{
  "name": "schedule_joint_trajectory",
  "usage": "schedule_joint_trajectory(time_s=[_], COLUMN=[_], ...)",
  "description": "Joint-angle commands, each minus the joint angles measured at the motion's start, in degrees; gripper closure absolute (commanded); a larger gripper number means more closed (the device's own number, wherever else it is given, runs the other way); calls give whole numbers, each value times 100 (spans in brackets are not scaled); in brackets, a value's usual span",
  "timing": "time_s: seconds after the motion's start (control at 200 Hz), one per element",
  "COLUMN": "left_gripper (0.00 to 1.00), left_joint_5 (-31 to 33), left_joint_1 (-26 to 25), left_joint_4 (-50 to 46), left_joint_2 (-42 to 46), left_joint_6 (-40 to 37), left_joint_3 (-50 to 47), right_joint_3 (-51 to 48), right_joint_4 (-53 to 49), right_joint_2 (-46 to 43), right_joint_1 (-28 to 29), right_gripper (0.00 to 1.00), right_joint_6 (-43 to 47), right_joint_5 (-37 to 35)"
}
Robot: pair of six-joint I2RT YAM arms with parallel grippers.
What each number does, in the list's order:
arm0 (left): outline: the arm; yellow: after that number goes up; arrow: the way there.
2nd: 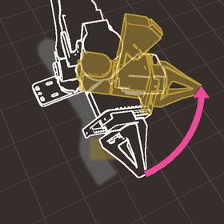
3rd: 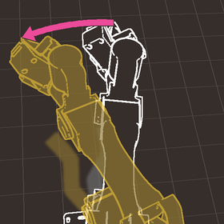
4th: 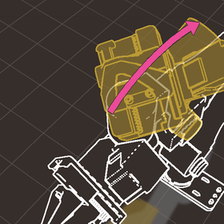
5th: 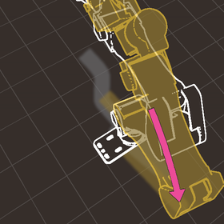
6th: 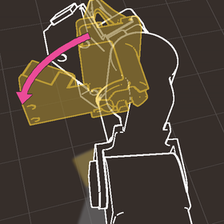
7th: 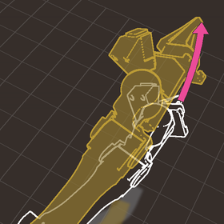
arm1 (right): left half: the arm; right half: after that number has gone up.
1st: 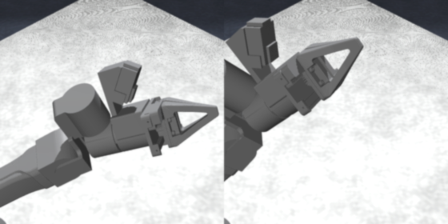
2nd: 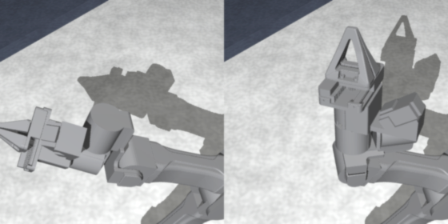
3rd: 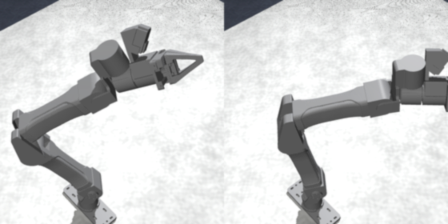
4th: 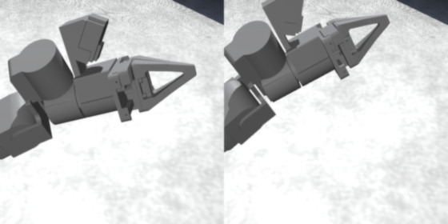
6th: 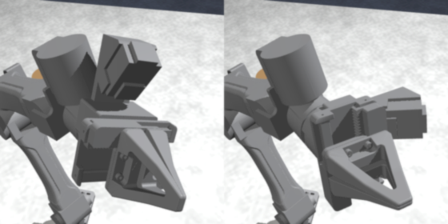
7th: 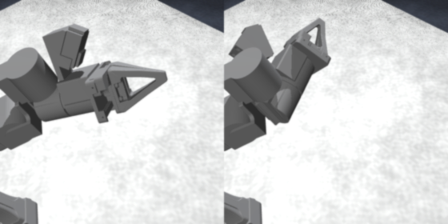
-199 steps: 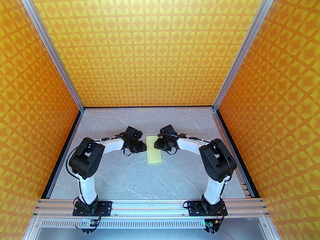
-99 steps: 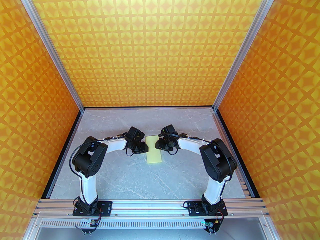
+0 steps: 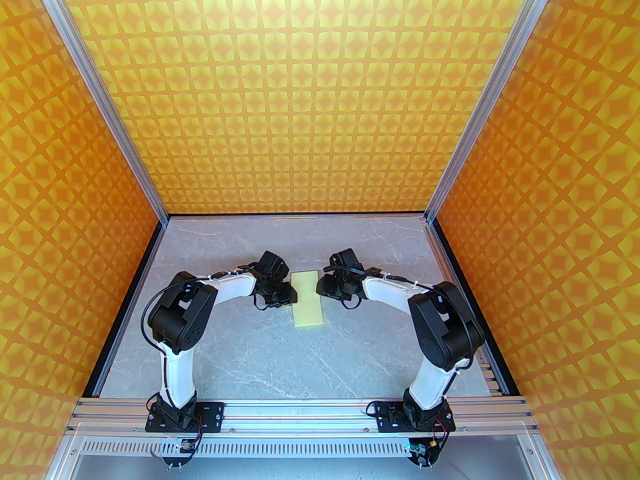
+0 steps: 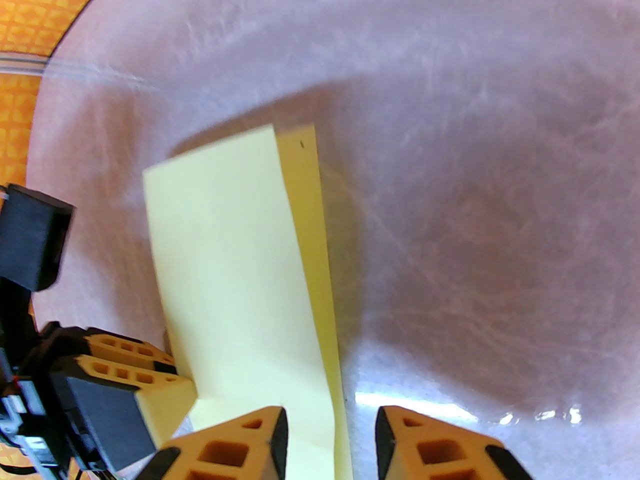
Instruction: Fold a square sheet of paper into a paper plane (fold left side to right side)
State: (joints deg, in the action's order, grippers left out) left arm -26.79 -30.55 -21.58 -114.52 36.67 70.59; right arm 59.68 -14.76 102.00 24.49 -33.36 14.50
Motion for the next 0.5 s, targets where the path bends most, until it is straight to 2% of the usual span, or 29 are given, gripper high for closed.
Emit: schedule_joint_trajectory(time_s=[0.0, 0.29, 0.495], left_gripper=[80, 85, 84], left_joint_5=[625, 968, 1000], left_joint_1=[-66, -109, -122], left_joint_4=[-90, -394, -409], left_joint_2=[-349, -451, -483], left_joint_6=[168, 361, 428], left_joint_3=[183, 349, 398], right_joint_3=[-130, -266, -254], right_joint_4=[229, 477, 544], right_joint_2=[-62, 68, 173], right_joint_1=[-14, -14, -14], right_gripper=[66, 66, 67], right_joint_6=[-102, -76, -48], right_joint_5=[56, 303, 369])
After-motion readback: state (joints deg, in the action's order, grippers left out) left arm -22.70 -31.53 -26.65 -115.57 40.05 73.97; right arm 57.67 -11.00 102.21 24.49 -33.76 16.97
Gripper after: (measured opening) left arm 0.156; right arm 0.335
